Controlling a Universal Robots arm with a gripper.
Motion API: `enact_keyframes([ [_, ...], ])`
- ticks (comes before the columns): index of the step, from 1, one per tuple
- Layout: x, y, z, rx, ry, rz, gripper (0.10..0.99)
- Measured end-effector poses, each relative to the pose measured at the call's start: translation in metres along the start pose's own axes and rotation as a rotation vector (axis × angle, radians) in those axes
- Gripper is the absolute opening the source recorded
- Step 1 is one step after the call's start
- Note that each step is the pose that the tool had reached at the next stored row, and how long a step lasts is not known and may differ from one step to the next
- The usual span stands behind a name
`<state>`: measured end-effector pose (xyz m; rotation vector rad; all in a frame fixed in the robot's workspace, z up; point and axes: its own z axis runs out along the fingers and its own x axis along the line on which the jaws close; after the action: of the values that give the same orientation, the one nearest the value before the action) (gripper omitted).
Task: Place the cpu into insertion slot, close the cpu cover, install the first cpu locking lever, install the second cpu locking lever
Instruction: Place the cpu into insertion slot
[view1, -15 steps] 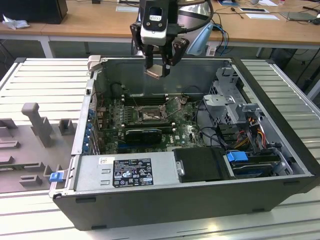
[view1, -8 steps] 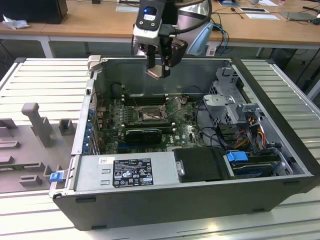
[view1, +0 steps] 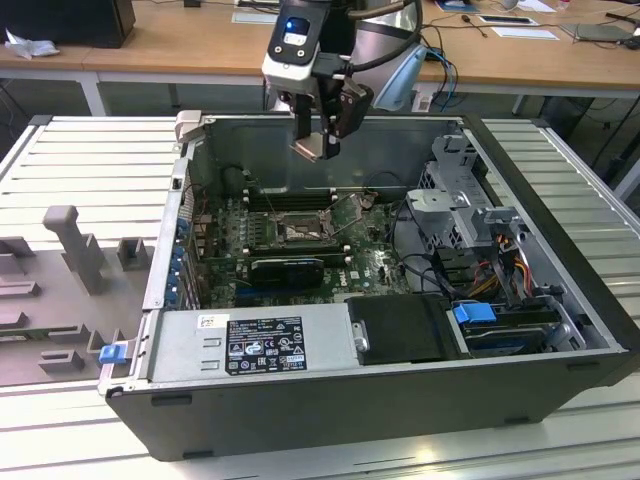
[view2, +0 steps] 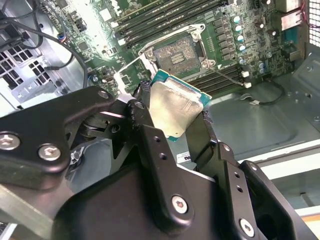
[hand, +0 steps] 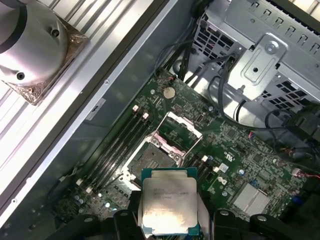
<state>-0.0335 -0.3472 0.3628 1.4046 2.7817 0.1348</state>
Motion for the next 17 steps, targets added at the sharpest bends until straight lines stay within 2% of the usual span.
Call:
enact_keyframes([
  [12,0.0000,-0.0001,0.0010,-0.001,-0.0073,0.071,0.529],
  [17,0.0000,-0.0001,0.0010,-0.001,-0.0119,0.124,0.529],
])
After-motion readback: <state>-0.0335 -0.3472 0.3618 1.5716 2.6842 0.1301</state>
